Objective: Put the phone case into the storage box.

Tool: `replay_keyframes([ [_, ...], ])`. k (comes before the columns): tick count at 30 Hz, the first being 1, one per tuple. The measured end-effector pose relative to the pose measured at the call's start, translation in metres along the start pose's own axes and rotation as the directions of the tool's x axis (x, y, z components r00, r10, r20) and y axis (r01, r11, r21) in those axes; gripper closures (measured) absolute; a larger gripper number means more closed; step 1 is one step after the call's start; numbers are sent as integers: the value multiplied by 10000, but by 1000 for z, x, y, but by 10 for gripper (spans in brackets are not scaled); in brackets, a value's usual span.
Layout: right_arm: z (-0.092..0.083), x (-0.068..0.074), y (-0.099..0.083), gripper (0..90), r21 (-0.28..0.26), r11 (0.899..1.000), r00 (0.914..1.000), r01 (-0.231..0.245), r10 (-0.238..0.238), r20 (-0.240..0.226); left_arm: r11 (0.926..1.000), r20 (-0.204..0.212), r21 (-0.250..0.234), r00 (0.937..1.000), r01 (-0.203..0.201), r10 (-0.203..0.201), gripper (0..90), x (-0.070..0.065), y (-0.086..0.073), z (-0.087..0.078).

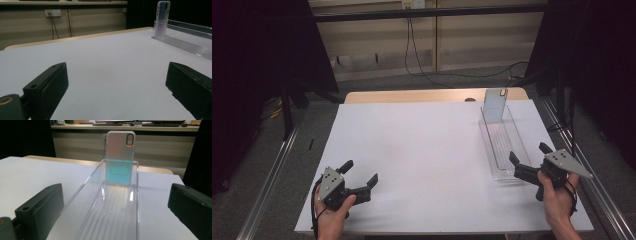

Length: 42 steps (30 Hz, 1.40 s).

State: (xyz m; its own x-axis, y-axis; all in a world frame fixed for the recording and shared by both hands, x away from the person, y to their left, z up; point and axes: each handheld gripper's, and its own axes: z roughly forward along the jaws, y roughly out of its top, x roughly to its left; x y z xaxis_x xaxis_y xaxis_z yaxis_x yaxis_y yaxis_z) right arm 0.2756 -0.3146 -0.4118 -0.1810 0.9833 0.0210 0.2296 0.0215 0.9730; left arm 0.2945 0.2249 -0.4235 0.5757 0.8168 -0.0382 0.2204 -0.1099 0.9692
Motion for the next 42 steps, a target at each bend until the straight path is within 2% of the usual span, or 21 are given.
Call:
replay_keyframes([
  [8, -12, 9, -14, 0, 108, 9999, 9999, 104, -106, 135, 10000, -112, -36, 9999, 32, -33, 39, 0, 0, -3],
  [16, -23, 9, -21, 0, -55, 10000, 9997, 34, -33, 226, 9999, -164, -128, 9999, -13, 11, 33, 1, 0, -6],
  [17, -25, 9, -22, 0, -72, 10000, 9997, 49, -47, 242, 9998, -207, -178, 9997, 112, -116, 32, 1, 0, -6],
  [24, -35, 9, -28, 0, -274, 9996, 9998, 85, -79, 197, 9996, -345, -181, 9992, 203, -209, 31, 5, -2, -10],
  [28, -39, 8, -31, 0, -280, 9994, 9996, 214, -208, 202, 9995, -224, -225, 9995, 234, -239, 31, 4, -2, -10],
  [31, -41, 8, -32, 0, -391, 9989, 9993, 261, -250, 289, 9998, -309, -158, 9994, 124, -128, 32, 4, -2, -11],
  [36, -41, 4, -38, 0, -110, 9999, 9993, -52, 56, 366, 9996, -523, -147, 9983, 248, -255, 32, 4, -3, -12],
  [38, -41, 3, -38, 0, -184, 9997, 9987, -181, 189, 466, 9993, -471, -107, 9982, 358, -362, 33, 5, -3, -12],
  [42, -40, 2, -38, 0, -147, 9996, 9989, -254, 259, 394, 9995, -460, -19, 9985, 308, -309, 33, 5, -4, -11],
])
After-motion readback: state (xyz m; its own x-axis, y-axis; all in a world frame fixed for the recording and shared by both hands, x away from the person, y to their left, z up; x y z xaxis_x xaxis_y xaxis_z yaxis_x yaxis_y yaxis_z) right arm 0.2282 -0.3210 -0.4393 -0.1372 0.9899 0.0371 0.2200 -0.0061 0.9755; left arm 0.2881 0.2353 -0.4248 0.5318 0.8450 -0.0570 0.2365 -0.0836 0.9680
